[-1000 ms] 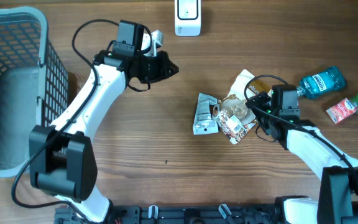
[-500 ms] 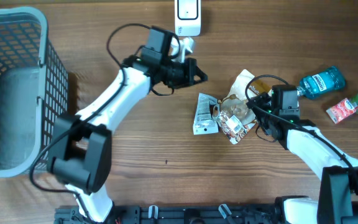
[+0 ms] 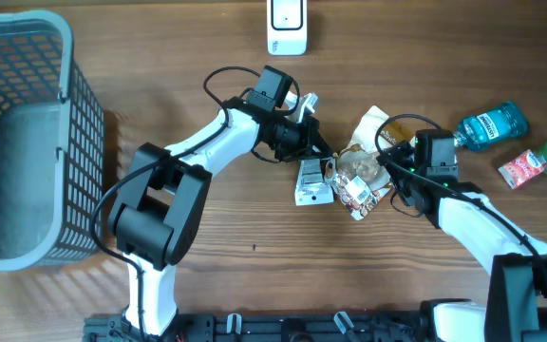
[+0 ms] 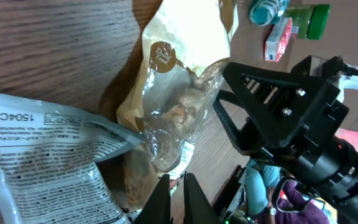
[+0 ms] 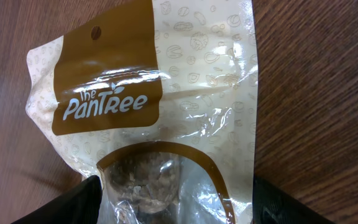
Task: Scan the item barcode
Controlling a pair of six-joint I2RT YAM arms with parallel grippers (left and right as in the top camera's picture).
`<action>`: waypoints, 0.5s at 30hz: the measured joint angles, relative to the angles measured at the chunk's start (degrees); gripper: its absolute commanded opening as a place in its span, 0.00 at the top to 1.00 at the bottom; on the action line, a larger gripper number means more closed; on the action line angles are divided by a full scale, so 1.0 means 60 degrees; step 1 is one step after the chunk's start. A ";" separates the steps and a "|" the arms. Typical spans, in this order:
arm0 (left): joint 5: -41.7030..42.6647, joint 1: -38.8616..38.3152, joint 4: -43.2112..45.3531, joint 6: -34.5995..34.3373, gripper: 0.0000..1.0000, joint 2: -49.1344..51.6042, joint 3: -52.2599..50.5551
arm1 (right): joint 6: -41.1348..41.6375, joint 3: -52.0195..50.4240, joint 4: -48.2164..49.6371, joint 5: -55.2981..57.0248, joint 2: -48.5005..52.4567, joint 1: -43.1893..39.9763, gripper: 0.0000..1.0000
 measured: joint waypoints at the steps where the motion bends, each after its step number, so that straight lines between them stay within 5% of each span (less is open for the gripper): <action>1: 0.0047 -0.0011 0.0004 0.0000 0.96 0.0000 0.0000 | 0.0007 0.0000 0.0000 0.0000 0.0000 0.0000 0.23; 15: 0.0310 -0.0237 0.0433 -0.0186 0.96 0.0474 0.0000 | 0.0011 0.0000 0.0000 0.0000 0.0000 0.0000 0.23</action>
